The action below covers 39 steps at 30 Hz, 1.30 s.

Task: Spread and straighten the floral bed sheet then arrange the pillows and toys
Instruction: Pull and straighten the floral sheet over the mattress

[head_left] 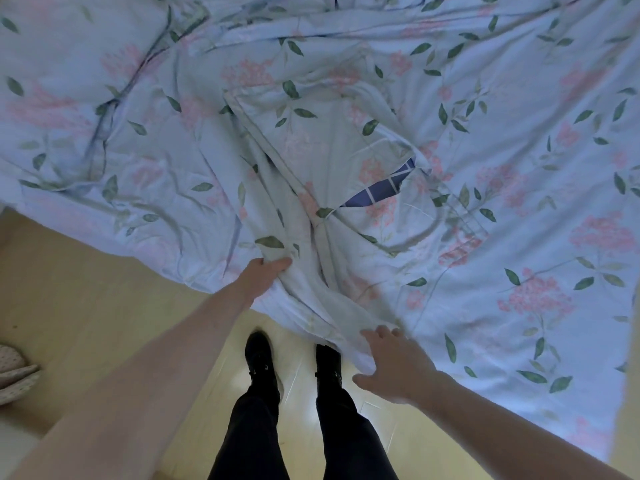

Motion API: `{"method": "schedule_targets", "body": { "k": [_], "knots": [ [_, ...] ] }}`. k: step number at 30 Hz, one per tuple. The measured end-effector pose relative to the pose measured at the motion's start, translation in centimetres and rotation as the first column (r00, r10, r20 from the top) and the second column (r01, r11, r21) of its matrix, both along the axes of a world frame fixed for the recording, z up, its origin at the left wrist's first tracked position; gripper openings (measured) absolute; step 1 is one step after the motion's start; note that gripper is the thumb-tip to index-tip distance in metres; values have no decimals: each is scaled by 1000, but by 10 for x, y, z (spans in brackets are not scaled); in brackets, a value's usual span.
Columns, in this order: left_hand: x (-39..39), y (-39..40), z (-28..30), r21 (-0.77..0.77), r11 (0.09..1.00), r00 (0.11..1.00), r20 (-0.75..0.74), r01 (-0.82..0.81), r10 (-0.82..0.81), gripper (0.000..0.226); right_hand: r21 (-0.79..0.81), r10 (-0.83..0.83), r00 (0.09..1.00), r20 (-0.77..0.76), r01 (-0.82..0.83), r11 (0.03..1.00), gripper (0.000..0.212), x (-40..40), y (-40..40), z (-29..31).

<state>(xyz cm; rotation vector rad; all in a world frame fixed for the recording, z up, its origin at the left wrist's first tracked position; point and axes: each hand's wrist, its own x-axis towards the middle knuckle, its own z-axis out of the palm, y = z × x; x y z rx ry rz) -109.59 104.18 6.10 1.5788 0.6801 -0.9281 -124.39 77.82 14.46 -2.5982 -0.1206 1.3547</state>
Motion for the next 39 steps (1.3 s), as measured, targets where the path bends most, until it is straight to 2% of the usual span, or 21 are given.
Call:
{"method": "schedule_targets", "body": {
  "k": [1,3,5,7,9,13,15,16,18,19,21,22,23,25,28,30,32,34,37,39],
  "knots": [
    [-6,0,8,36,999,999,37,-22,20,29,26,-47,998,40,46,999,93,6,11,-1],
    [-22,-2,21,75,993,994,64,-93,89,22,151,-176,976,126,157,976,113,21,41,-2],
    [-39,-4,41,68,985,986,62,-161,157,20,284,-266,943,200,204,937,122,38,78,-1],
    [-52,-11,55,45,984,984,60,-172,169,21,346,-320,912,255,223,911,124,53,109,-6],
    [-60,-12,69,41,989,988,72,-142,139,29,386,-371,890,266,255,887,111,65,129,-8],
    [-54,13,87,42,999,994,109,-6,1,45,383,-314,892,325,179,906,35,71,124,-8],
    [-39,28,90,117,991,990,118,69,-83,56,429,-367,875,315,213,878,18,70,113,-6],
    [-28,34,88,150,988,992,115,41,-59,57,457,-398,864,309,232,859,25,71,107,-3],
    [-4,41,81,111,984,991,25,-137,135,57,510,-401,866,299,210,834,34,71,101,5],
    [8,41,75,54,975,974,-54,-217,220,62,531,-378,877,298,177,829,31,69,99,9],
    [33,36,66,-83,949,941,-179,-305,286,71,610,-387,882,269,155,777,23,65,99,15],
    [44,27,59,-169,924,928,-210,-344,307,71,646,-413,878,241,173,744,26,63,98,16],
    [54,20,54,-245,900,926,-211,-361,314,72,670,-438,875,208,199,715,31,61,97,19],
    [69,11,51,-301,872,923,-129,-385,363,70,698,-475,867,152,246,673,30,58,96,25],
    [83,5,45,-349,822,882,-29,-450,470,42,706,-516,850,109,299,642,10,52,81,35],
    [84,18,47,-391,739,817,-61,-548,573,28,724,-552,830,81,332,604,14,51,66,42],
    [80,40,55,-493,593,736,-159,-637,659,16,736,-571,818,75,341,585,16,54,56,48],
    [71,56,63,-584,465,682,-221,-665,698,23,744,-562,825,61,338,577,16,58,52,53],
    [58,60,74,-630,453,692,-192,-631,696,44,736,-510,858,56,310,602,14,64,55,63],
    [44,52,85,-595,490,707,-197,-637,680,46,727,-481,875,52,297,619,13,66,53,68]
  ]
}}
